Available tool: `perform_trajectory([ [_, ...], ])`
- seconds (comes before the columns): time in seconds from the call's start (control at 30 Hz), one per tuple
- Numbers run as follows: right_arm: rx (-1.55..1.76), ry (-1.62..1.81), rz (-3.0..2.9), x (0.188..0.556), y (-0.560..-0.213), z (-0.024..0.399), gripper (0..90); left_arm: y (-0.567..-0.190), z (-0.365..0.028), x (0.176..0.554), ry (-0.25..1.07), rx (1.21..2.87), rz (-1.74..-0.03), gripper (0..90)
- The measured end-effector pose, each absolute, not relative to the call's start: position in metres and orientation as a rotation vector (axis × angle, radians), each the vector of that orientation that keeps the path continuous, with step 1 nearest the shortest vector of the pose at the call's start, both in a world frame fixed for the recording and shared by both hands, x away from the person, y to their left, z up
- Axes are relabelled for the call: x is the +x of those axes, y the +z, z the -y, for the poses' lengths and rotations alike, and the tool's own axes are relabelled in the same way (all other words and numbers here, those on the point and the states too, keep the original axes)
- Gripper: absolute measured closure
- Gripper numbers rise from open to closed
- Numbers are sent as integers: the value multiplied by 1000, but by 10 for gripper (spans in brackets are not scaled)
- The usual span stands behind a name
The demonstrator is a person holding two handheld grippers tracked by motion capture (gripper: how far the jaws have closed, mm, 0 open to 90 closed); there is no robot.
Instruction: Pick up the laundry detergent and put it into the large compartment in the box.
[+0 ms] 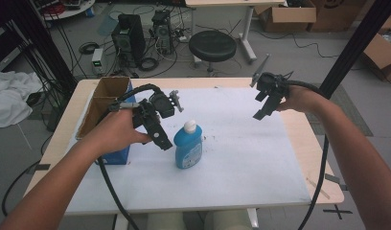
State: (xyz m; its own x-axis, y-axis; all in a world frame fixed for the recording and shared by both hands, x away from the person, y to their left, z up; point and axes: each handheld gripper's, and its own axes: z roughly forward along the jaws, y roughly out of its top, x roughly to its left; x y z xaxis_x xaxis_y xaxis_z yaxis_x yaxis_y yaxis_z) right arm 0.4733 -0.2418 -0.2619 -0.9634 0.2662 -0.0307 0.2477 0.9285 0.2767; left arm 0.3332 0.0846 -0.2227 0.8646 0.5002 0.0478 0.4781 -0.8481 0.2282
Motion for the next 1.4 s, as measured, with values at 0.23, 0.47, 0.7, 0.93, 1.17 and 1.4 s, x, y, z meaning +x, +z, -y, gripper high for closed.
perform_trajectory([
  [0.23, 402, 422, -3020, 472, -262, 243, 173, -218, -79, 333, 164, 2789, -791, 186],
  [0.47, 398, 424, -3025, 473, -264, 241, 173, -216, -74, 333, 171, 2750, -825, 186],
  [0.7, 397, 421, -3025, 473, -264, 240, 173, -216, -71, 333, 163, 2737, -825, 184],
  [0.93, 397, 420, -3026, 473, -264, 241, 173, -217, -67, 335, 167, 2728, -844, 185],
  [1.17, 395, 422, -3026, 474, -265, 240, 173, -220, -61, 341, 172, 2717, -891, 186],
  [1.4, 395, 423, -3028, 474, -265, 239, 173, -226, -53, 347, 157, 2733, -905, 184],
])
